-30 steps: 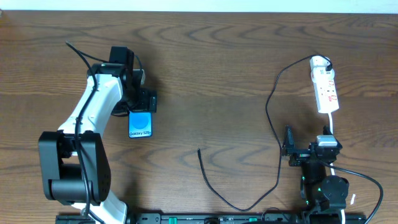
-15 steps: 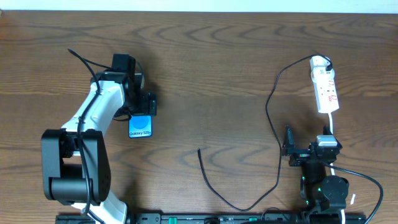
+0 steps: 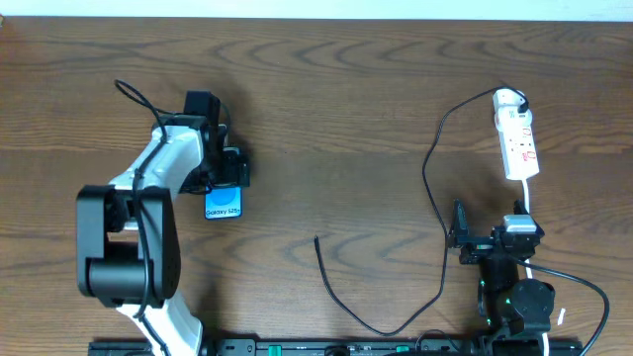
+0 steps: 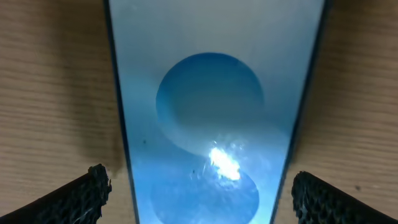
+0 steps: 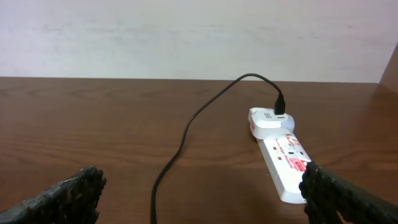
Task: Plug charger to phone and switch on socket
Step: 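Lower the left gripper down onto the phone's top end, then close the left gripper on the phone's sides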
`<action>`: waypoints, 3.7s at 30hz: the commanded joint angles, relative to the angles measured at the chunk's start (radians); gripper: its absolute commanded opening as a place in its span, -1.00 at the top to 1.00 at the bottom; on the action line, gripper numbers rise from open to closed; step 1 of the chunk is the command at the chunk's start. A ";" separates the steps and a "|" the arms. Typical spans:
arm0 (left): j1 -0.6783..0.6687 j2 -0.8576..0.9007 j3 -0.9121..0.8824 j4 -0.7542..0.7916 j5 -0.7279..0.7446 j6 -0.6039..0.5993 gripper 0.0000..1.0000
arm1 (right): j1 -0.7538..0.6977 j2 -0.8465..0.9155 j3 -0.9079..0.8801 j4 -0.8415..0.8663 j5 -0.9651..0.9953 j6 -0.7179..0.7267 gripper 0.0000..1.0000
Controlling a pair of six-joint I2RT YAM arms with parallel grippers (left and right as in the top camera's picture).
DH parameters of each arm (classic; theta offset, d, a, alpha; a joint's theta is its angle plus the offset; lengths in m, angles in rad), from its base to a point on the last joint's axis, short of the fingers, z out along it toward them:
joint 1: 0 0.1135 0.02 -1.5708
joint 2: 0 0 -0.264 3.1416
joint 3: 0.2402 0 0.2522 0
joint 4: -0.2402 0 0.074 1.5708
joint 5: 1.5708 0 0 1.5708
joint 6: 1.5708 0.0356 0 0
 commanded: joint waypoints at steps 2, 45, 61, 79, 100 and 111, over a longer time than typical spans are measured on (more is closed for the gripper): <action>0.002 0.014 -0.004 0.008 -0.016 -0.009 -0.92 | 0.008 -0.007 -0.002 -0.004 -0.005 -0.005 -0.98; 0.002 0.015 -0.078 0.116 -0.073 -0.005 -0.92 | 0.008 -0.007 -0.002 -0.004 -0.005 -0.005 -0.99; -0.038 0.015 -0.079 0.119 -0.083 0.055 -0.92 | 0.008 -0.007 -0.002 -0.004 -0.005 -0.005 -0.99; -0.049 0.015 -0.088 0.093 -0.084 0.016 -0.92 | 0.008 -0.007 -0.002 -0.004 -0.005 -0.005 -0.99; -0.049 0.015 -0.089 0.086 -0.083 0.013 -0.71 | 0.008 -0.007 -0.002 -0.004 -0.005 -0.005 -0.99; -0.049 0.015 -0.089 0.086 -0.083 0.013 -0.61 | 0.008 -0.007 -0.002 -0.004 -0.005 -0.005 -0.99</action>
